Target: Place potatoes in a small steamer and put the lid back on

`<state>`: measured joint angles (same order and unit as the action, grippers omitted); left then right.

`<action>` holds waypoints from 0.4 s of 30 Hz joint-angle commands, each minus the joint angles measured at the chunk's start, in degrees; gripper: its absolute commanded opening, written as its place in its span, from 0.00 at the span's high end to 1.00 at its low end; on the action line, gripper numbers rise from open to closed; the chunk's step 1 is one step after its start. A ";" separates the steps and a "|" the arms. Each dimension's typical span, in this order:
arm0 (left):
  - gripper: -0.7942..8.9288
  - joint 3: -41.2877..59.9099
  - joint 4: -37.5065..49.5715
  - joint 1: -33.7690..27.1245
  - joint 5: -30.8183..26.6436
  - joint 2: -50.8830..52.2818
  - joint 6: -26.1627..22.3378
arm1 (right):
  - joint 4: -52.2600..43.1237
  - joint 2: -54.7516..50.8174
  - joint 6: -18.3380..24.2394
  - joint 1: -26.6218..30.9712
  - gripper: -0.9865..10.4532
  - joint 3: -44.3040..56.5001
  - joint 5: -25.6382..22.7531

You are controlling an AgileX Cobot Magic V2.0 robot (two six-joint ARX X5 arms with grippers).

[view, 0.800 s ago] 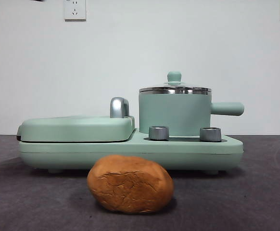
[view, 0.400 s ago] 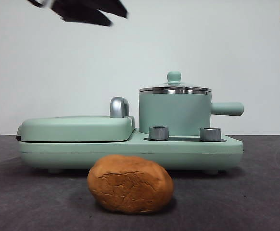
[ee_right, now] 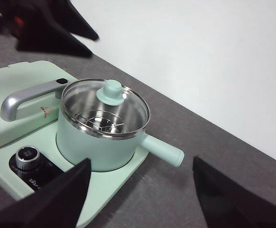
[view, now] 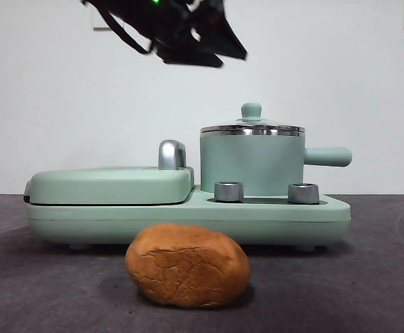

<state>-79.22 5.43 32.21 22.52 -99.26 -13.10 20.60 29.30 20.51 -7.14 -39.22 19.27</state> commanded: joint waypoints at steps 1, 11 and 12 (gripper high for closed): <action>0.60 -3.37 0.68 0.96 -0.04 -3.61 -0.52 | -0.39 0.20 -1.01 -0.24 0.62 -0.85 -0.20; 0.60 -6.67 2.67 1.95 -1.92 -10.56 0.96 | -0.35 0.20 -1.03 -0.24 0.62 -0.85 -0.22; 0.60 -6.67 2.97 1.95 -1.97 -10.95 0.96 | -0.37 0.20 -1.03 -0.24 0.62 -0.85 -0.20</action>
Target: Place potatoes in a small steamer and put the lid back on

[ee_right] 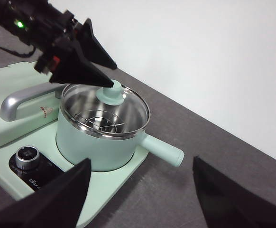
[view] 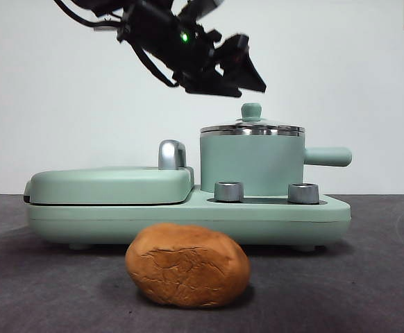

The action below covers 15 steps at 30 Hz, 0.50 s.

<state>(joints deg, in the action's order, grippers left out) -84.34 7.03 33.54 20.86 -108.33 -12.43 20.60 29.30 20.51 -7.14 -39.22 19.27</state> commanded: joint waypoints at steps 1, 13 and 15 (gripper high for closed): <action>0.60 -1.55 1.75 0.59 -0.31 -2.29 0.28 | -0.37 0.20 -1.03 -0.24 0.62 -0.85 -0.20; 0.61 -1.55 2.03 0.50 -0.50 -5.18 0.07 | -0.33 0.20 -1.03 -0.24 0.62 -0.85 -0.22; 0.61 -1.55 2.03 0.50 -0.50 -5.29 0.07 | -0.33 0.20 -1.03 -0.24 0.62 -0.85 -0.22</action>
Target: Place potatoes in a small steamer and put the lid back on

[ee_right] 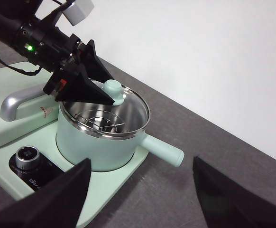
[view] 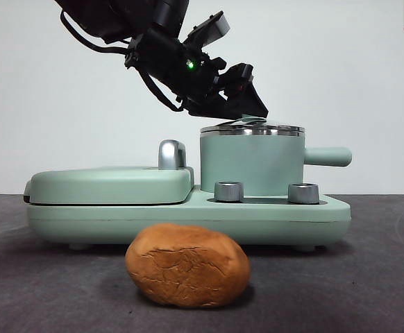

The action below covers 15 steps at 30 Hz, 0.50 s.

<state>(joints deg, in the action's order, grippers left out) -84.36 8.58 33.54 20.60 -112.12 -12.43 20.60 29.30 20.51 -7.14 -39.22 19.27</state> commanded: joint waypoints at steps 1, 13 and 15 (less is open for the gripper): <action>0.61 -1.53 0.48 0.50 -0.24 -1.51 0.07 | -0.31 0.20 -1.03 -0.24 0.62 -0.85 -0.22; 0.88 -1.53 0.68 0.50 -0.26 -1.51 0.00 | 0.94 0.20 -1.03 -0.24 0.62 -0.85 -0.22; 0.90 -1.53 0.85 0.50 -0.26 -1.51 -0.39 | 0.94 0.20 -1.03 -0.24 0.62 -0.85 -0.22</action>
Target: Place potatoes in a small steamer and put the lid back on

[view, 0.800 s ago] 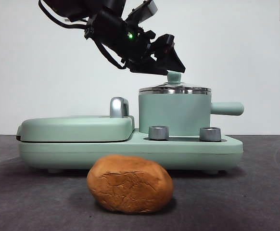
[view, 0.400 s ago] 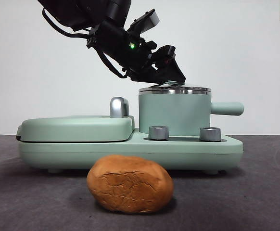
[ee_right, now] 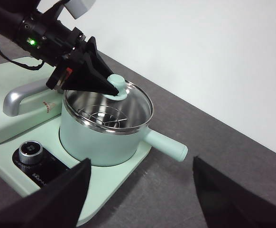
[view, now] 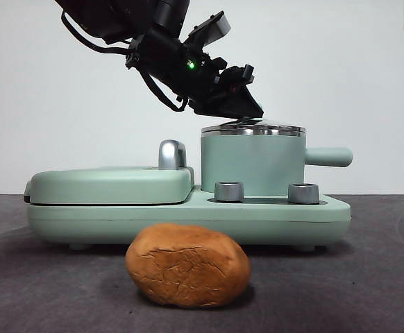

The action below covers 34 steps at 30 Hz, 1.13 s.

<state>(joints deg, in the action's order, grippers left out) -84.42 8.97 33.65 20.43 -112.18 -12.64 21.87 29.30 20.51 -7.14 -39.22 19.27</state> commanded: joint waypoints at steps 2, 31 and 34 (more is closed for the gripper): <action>0.90 -1.46 1.01 0.39 -0.09 -1.44 -0.20 | -0.33 0.20 -1.03 -0.24 0.62 -0.85 -0.22; 0.90 -1.49 3.98 0.39 -1.60 4.24 -0.13 | 0.11 0.20 -1.01 -0.24 0.62 -0.85 -0.24; 0.90 -1.49 3.82 0.39 -1.57 5.81 0.17 | 0.11 0.20 -1.01 -0.24 0.62 -0.85 -0.22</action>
<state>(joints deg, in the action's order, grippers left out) -84.42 10.90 33.63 18.55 -107.33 -12.62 22.13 29.30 20.51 -7.14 -39.22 19.27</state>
